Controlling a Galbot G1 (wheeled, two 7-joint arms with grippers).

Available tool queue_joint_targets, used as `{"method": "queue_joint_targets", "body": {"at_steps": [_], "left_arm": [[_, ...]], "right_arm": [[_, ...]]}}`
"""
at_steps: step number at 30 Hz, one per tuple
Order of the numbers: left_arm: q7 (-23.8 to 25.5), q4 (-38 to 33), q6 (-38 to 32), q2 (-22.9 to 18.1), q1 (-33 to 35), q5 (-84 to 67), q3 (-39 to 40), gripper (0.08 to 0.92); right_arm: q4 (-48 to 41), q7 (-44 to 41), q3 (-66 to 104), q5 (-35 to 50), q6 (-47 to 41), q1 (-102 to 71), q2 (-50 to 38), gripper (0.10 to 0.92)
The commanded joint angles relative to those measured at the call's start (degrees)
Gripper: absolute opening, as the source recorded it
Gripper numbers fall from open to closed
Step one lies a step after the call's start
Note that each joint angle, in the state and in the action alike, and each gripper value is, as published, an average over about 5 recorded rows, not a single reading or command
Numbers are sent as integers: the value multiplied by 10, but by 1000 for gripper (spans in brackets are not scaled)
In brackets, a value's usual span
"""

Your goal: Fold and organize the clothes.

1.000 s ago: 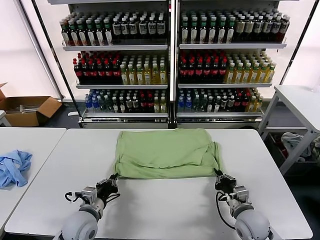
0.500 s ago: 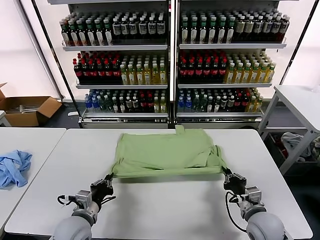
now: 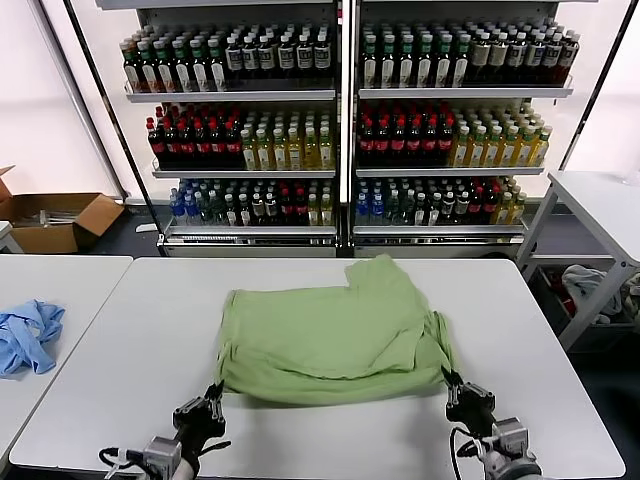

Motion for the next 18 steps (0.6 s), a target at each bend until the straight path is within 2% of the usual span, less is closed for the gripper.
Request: {"method": "queue_joint_targets", "body": {"at_steps": [1,18], "left_arm": [[-90,-79,-11,11,169,89,-11,80],[-164,-50,-38,-1,205,141,8,80]], "right_arm": [[46,16,8,-35,6,-113,-1,117],[64,63,-9,-74,18,-171,20,131]]}}
